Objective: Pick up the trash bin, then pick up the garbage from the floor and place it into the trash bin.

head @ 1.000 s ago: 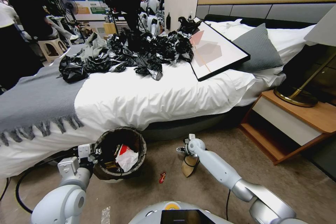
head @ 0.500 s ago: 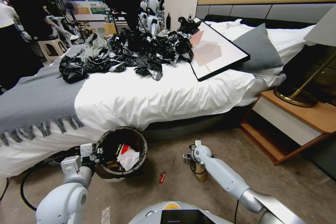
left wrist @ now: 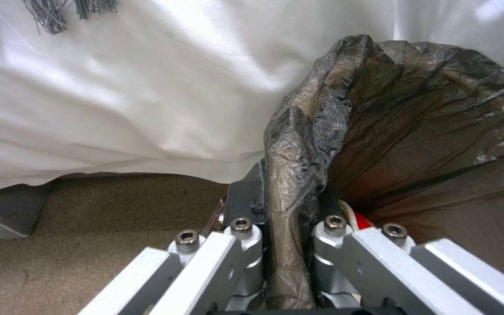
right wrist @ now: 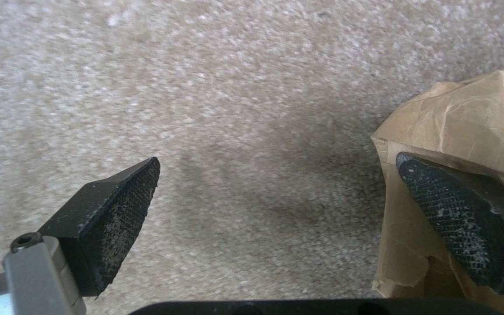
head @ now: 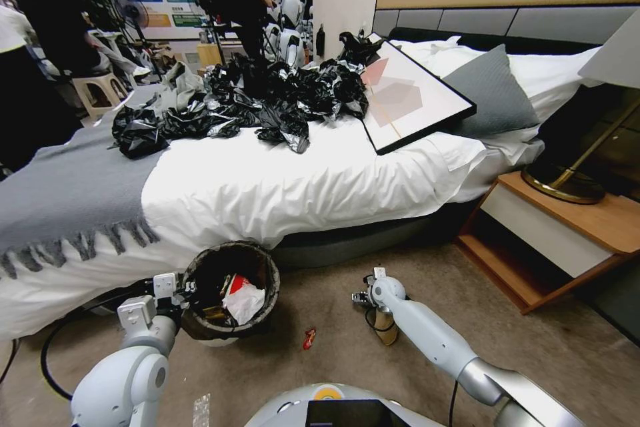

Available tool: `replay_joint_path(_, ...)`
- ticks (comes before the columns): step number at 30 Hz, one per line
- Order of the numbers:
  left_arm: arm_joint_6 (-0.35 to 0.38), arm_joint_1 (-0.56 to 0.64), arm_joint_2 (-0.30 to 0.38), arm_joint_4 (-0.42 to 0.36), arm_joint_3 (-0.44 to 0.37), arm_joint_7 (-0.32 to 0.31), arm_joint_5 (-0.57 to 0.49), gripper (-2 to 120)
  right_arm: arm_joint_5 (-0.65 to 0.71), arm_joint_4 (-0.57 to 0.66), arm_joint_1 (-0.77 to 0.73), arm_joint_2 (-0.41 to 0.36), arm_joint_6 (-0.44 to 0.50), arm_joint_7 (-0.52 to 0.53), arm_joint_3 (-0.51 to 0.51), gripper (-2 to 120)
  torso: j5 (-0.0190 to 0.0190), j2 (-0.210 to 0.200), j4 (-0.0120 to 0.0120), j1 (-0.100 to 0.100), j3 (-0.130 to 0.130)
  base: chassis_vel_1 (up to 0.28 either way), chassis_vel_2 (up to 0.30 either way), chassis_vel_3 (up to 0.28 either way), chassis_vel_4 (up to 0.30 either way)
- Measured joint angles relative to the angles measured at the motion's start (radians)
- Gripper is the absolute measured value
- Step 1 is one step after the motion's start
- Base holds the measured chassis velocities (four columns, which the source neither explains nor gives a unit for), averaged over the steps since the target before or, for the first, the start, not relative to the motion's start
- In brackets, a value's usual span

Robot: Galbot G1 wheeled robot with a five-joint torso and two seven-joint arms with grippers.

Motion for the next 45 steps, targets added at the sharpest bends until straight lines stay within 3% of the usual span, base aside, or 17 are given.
replay_joint_path(22, 0.000, -0.013, 0.003, 0.009, -0.002, 0.001, -0.001, 4, 0.141, 0.164, -0.019, -0.094, 0.000, 0.086, -0.015, 100, 0.0000, 0.000, 0.0000, 0.000, 0.000, 0.000, 0.000, 0.000, 0.000)
replay_joint_path(45, 0.000, -0.022, 0.000, 0.024, 0.006, 0.001, 0.008, 4, 0.153, 0.218, -0.073, -0.165, 0.000, 0.087, 0.046, 100, 0.0000, 0.000, 0.0000, 0.000, 0.000, 0.000, 0.000, 0.000, 0.000)
